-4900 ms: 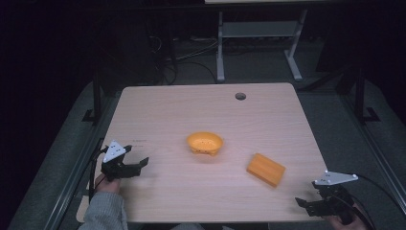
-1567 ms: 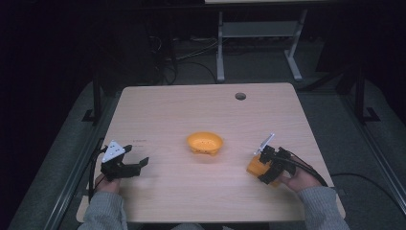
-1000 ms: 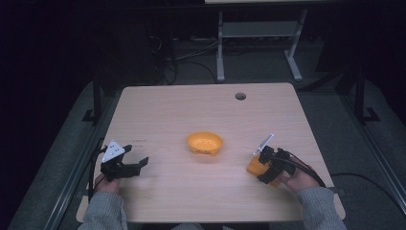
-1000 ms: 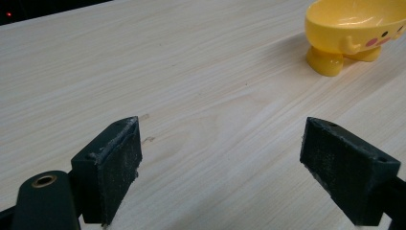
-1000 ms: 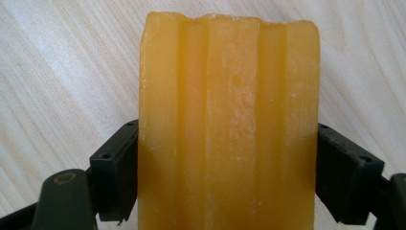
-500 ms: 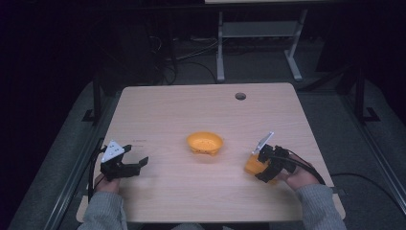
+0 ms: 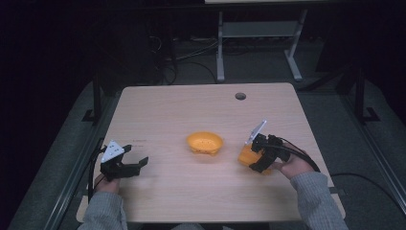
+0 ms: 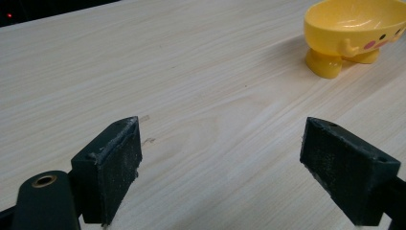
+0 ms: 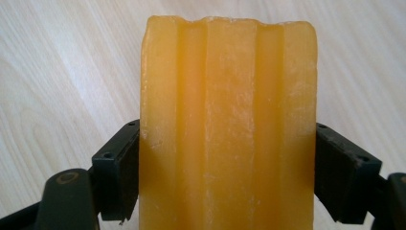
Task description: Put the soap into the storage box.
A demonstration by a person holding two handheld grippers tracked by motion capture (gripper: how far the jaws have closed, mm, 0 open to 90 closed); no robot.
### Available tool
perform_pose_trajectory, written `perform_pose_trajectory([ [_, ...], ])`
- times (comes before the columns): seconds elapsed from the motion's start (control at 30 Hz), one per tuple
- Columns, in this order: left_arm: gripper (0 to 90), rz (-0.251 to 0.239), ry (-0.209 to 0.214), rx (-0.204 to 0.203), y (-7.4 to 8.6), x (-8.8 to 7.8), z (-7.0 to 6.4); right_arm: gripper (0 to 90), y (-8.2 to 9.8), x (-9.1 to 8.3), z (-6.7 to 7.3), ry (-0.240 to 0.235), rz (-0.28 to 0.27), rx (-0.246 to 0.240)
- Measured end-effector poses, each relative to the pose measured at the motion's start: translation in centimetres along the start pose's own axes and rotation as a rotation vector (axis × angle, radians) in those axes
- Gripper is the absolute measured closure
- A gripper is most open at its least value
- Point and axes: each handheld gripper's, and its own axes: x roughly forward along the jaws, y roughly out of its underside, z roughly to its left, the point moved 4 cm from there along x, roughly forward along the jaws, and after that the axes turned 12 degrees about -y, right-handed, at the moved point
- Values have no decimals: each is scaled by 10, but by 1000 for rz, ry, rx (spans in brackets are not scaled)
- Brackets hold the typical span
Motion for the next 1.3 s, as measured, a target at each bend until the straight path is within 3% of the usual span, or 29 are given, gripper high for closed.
perform_pose_trajectory([
  [0.73, 138, -2, 2, 0, 0, 1, 1, 213, -55, -12, -5, -24, 7, -79],
  [1.3, 138, -4, 2, -8, 0, 0, 1, 213, -92, -9, -11, -50, 15, -127],
])
